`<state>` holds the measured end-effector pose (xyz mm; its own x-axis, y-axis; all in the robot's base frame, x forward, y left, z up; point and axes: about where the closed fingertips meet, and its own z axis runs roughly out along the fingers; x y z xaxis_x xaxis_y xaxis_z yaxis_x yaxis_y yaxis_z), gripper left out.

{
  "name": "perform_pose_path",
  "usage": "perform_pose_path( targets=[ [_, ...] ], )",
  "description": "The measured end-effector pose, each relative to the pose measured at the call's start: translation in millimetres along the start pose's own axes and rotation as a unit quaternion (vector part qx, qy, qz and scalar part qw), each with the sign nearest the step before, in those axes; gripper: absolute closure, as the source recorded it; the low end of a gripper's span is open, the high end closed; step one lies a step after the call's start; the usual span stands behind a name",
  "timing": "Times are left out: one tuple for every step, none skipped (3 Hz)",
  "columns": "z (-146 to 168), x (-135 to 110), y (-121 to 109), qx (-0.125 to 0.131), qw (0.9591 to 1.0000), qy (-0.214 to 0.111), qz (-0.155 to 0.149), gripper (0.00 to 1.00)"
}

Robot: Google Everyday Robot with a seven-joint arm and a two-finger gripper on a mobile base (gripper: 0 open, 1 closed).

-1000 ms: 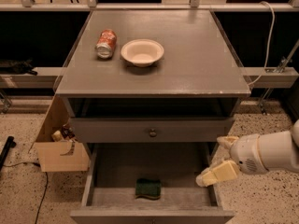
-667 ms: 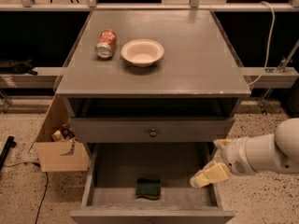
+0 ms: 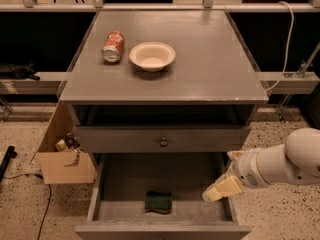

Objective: Pick sponge from middle drawer and place on counter

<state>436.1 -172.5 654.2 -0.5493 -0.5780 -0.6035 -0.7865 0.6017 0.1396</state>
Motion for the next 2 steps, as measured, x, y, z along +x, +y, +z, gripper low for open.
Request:
perform_pose_path(
  targets=[
    [16.5,6.7,-1.2,-0.007,0.9999,-0.005,0.01,0.0],
    [66.5,26.9,-0.7,-0.031,0.999,0.007,0.031,0.0]
  ],
)
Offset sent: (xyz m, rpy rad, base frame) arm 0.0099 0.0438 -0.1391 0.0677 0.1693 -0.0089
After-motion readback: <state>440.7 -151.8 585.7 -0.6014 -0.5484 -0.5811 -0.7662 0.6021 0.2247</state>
